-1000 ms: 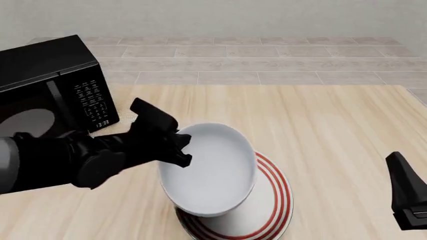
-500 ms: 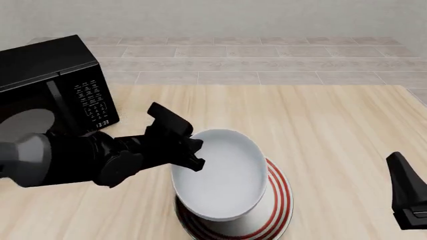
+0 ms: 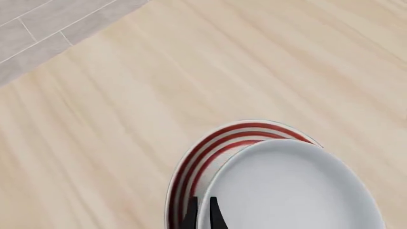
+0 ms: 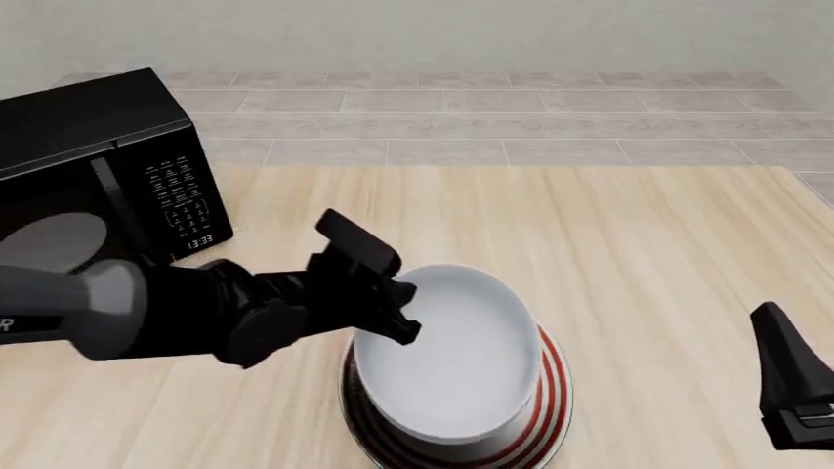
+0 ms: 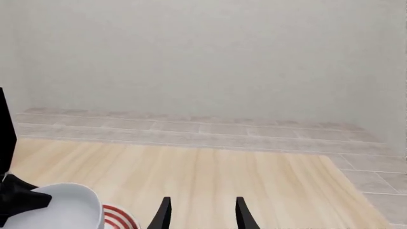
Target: Pick up the white bowl and put it on the plate.
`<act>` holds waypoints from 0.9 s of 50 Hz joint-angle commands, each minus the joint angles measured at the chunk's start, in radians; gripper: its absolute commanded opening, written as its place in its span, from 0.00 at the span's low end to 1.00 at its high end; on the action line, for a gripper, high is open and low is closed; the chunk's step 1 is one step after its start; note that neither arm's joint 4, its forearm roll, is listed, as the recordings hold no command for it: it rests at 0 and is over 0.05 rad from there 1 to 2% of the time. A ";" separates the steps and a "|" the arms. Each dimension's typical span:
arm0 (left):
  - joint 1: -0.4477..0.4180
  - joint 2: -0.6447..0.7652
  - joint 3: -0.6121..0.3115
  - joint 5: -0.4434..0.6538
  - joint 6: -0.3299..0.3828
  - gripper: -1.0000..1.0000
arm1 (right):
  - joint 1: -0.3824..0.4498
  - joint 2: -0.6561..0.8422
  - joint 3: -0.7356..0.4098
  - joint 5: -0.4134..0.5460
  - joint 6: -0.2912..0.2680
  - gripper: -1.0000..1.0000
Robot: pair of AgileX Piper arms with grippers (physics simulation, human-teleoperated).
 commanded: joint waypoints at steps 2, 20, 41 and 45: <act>-0.022 0.024 -0.019 -0.007 0.002 0.00 | -0.006 0.000 0.009 -0.005 0.002 1.00; -0.026 0.078 -0.035 -0.022 -0.009 0.00 | -0.008 0.000 0.009 -0.003 0.002 1.00; -0.006 0.116 -0.026 -0.046 -0.004 0.00 | 0.003 0.000 0.009 -0.003 0.003 1.00; -0.006 0.132 -0.028 -0.053 -0.007 0.00 | 0.002 0.000 0.009 -0.001 0.002 1.00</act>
